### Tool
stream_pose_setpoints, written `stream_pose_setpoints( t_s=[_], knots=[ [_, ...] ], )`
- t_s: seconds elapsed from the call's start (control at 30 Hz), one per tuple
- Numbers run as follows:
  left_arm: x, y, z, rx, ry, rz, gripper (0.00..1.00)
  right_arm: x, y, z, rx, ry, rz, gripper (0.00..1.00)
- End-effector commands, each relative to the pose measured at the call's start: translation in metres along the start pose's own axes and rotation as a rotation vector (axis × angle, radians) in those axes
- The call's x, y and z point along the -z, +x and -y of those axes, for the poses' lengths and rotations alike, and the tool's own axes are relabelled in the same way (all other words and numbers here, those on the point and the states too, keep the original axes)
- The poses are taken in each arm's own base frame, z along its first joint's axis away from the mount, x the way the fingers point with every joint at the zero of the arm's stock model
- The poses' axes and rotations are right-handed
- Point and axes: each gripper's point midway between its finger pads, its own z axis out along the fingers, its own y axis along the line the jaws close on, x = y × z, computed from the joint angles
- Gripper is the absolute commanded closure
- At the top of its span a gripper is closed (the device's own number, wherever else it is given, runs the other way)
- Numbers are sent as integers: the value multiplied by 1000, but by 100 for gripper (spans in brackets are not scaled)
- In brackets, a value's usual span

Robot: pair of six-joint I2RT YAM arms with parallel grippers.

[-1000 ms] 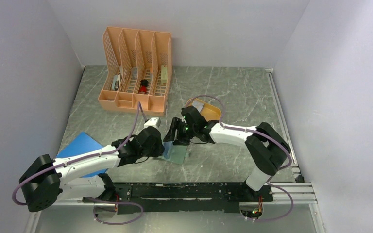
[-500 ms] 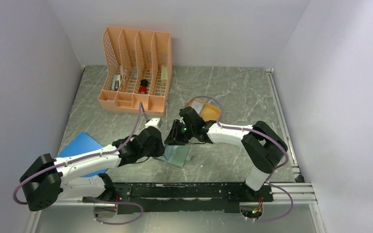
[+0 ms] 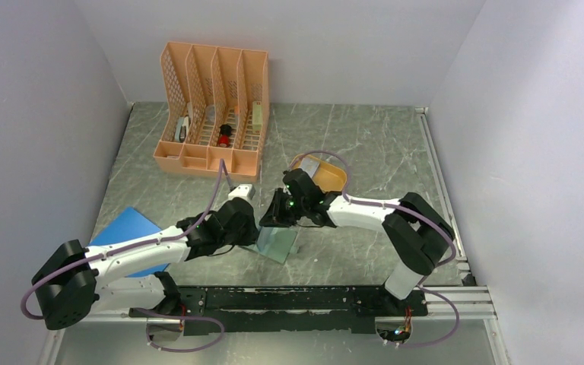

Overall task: Put the credit cards into the card holder
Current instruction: Turn over the card slot in the card holder.

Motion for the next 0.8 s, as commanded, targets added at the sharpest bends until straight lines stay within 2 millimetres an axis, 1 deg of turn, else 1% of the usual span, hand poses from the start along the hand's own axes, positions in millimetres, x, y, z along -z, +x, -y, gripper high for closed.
stream_pose_setpoints(
  t_s=[0.0, 0.23, 0.27, 0.33, 0.4, 0.43, 0.6, 0.77],
  knots=[
    [9, -23, 7, -10, 0, 75, 95, 8, 19, 66, 3, 227, -23, 82],
    [9, -22, 4, -9, -13, 71, 95, 16, 21, 70, 4, 232, -11, 84],
    [9, -22, 5, -10, -8, 69, 95, 17, 21, 70, 6, 231, -11, 87],
    [9, -22, 7, -10, 0, 64, 94, 18, 22, 69, 13, 223, -13, 95],
    [10, -22, 9, -11, 10, 59, 91, 18, 22, 69, 18, 216, -15, 99],
    [10, -22, 11, -10, 17, 58, 87, 18, 22, 68, 22, 212, -16, 100],
    [13, -24, 17, -7, 47, 60, 72, 20, 24, 71, 35, 210, -17, 100],
    [17, -25, 19, -3, 60, 66, 64, 24, 25, 75, 45, 202, -6, 100]
  ],
)
